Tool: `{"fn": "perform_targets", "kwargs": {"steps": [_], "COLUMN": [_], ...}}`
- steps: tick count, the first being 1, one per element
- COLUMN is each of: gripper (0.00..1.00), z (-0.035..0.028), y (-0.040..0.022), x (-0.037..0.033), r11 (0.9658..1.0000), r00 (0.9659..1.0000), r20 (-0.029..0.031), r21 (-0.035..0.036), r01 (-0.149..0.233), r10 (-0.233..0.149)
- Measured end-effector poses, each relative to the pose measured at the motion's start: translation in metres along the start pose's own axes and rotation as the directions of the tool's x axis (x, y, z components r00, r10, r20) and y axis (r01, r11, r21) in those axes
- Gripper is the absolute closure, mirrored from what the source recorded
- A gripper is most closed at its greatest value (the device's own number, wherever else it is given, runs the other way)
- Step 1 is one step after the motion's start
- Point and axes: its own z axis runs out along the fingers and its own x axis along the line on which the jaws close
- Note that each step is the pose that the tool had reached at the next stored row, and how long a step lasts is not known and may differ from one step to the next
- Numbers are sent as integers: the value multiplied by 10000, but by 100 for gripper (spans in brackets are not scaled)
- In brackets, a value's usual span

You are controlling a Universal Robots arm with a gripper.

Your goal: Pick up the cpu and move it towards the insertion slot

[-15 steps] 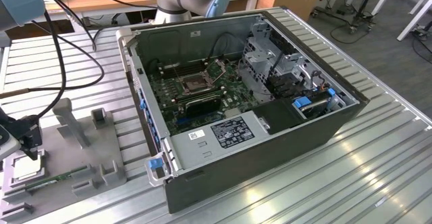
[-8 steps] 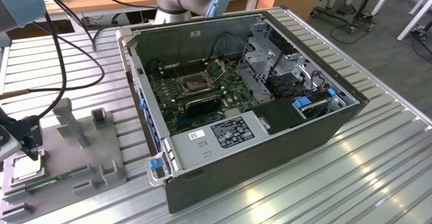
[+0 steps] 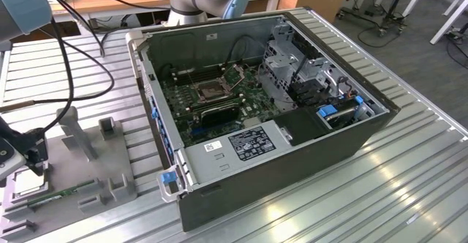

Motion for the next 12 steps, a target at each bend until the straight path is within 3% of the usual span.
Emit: {"fn": "perform_targets", "kwargs": {"steps": [6,12], "gripper": [41,41], "z": [25,42], "y": [11,14], "x": [0,0], "r11": [10000,9991], "r00": [10000,9991], "r20": [1,8], "r21": [0,1], "r01": [-51,-416], "r10": [51,416]}}
